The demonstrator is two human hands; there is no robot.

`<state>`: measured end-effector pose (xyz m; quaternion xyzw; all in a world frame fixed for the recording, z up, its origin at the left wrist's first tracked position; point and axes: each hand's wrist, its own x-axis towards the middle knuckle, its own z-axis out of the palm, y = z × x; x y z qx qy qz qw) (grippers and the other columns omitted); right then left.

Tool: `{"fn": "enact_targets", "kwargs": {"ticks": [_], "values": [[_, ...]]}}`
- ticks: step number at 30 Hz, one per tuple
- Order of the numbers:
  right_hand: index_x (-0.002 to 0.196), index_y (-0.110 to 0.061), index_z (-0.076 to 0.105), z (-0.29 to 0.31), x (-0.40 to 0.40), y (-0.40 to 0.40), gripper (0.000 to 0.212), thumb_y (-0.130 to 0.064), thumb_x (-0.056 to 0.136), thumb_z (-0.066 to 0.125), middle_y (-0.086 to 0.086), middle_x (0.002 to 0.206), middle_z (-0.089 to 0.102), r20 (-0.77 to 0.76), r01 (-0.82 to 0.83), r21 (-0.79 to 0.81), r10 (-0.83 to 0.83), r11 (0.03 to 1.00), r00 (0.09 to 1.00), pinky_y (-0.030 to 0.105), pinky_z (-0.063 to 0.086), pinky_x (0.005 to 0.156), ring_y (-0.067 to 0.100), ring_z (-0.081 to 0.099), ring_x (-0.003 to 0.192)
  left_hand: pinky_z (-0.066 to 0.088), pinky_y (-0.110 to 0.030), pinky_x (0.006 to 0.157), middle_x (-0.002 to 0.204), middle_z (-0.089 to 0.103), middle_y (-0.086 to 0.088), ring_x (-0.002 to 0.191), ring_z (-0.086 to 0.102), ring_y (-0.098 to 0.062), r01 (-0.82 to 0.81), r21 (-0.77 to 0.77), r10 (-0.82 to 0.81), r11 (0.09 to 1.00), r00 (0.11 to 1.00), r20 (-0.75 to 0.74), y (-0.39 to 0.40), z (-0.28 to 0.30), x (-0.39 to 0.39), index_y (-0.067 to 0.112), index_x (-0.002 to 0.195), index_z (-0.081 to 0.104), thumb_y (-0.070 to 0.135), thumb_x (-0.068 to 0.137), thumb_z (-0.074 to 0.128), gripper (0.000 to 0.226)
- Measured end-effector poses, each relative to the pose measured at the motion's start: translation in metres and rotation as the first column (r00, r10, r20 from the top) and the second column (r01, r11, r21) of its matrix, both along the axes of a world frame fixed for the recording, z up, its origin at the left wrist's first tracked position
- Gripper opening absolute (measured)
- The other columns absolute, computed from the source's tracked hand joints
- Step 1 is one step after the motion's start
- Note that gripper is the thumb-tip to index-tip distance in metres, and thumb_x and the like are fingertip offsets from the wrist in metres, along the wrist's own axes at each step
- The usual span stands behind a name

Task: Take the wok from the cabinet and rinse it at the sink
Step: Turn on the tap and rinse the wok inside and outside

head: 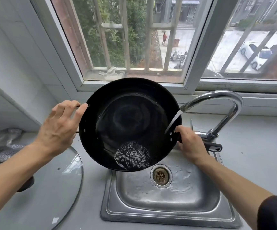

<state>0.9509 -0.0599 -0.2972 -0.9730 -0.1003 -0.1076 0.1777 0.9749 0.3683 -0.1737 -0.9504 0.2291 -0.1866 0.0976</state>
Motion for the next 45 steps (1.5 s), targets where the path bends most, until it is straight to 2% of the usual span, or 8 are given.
{"fn": "enact_targets", "kwargs": {"ticks": [12,18,21,25,31,37,40,45], "values": [[0.109,-0.019,0.045,-0.008,-0.011,0.008,0.055,0.004,0.067,0.071,0.002,0.098,0.06,-0.052,-0.04,0.014,0.041,0.999,0.998,0.04,0.053,0.069,0.024,0.058,0.087,0.036,-0.053,0.096,0.121,0.048,-0.024,0.113,0.043,-0.045,0.011,0.033,-0.008,0.999,0.997,-0.082,0.001,0.012,-0.016,-0.002,0.138,0.043,-0.01,0.047,0.078,0.097],[0.11,-0.016,0.049,-0.008,-0.019,0.01,0.055,0.01,0.065,0.069,0.005,0.097,0.063,-0.058,-0.085,0.036,0.087,0.996,0.995,0.038,0.053,0.068,0.027,0.06,0.085,0.035,-0.049,0.101,0.12,0.048,-0.016,0.113,0.045,-0.04,0.018,0.113,0.009,0.993,0.971,-0.239,0.009,0.014,-0.014,0.004,0.138,0.042,0.008,0.035,0.086,0.112],[0.11,-0.015,0.051,-0.008,-0.024,0.01,0.051,0.007,0.067,0.069,0.005,0.098,0.064,-0.063,-0.093,0.077,0.098,0.993,0.993,0.034,0.048,0.071,0.026,0.06,0.087,0.036,-0.042,0.093,0.112,0.052,-0.014,0.104,0.046,-0.035,0.037,0.112,-0.008,0.993,0.968,-0.252,0.011,0.012,-0.016,0.004,0.132,0.047,0.009,0.03,0.083,0.108],[0.111,-0.014,0.053,-0.011,-0.028,0.011,0.049,0.007,0.068,0.067,0.003,0.099,0.064,-0.097,-0.1,0.105,0.111,0.989,0.989,0.029,0.044,0.074,0.024,0.059,0.09,0.05,-0.043,0.08,0.105,0.057,-0.01,0.096,0.052,-0.033,0.001,0.097,0.031,0.995,0.941,-0.336,0.017,0.009,-0.019,0.012,0.129,0.047,0.019,0.025,0.081,0.11],[0.113,-0.019,0.051,-0.015,-0.041,0.005,0.05,0.002,0.071,0.067,-0.001,0.102,0.063,-0.16,-0.15,0.095,0.164,0.984,0.973,0.034,0.05,0.077,0.022,0.06,0.092,0.053,-0.036,0.071,0.101,0.059,-0.005,0.087,0.057,-0.028,0.005,0.125,0.049,0.992,0.902,-0.429,0.023,0.006,-0.021,0.017,0.128,0.048,0.04,0.02,0.076,0.114],[0.112,-0.024,0.05,-0.007,-0.05,-0.016,0.048,-0.006,0.073,0.071,-0.006,0.101,0.063,-0.179,-0.145,0.063,0.154,0.987,0.972,0.033,0.049,0.079,0.018,0.059,0.094,0.045,-0.033,0.089,0.114,0.054,0.0,0.103,0.047,-0.022,-0.003,0.103,0.061,0.995,0.823,-0.565,0.007,0.0,-0.029,0.022,0.139,0.044,0.045,0.033,0.072,0.112],[0.113,-0.022,0.052,0.001,-0.055,-0.03,0.046,-0.009,0.075,0.072,-0.006,0.103,0.063,-0.178,-0.167,0.05,0.174,0.985,0.969,0.03,0.049,0.082,0.016,0.058,0.096,0.038,-0.025,0.091,0.115,0.05,0.006,0.106,0.042,-0.016,-0.025,0.042,0.046,0.999,0.763,-0.645,-0.002,-0.004,-0.031,0.028,0.141,0.038,0.046,0.038,0.07,0.11],[0.115,-0.018,0.055,0.014,-0.066,-0.049,0.047,-0.005,0.073,0.071,-0.002,0.107,0.063,-0.211,-0.176,0.011,0.175,0.984,0.962,0.031,0.05,0.084,0.018,0.059,0.097,0.038,-0.025,0.096,0.118,0.051,0.009,0.111,0.046,-0.012,-0.048,-0.104,-0.045,0.993,0.676,-0.736,-0.009,-0.017,-0.038,0.028,0.139,0.043,0.052,0.036,0.069,0.109]]}}
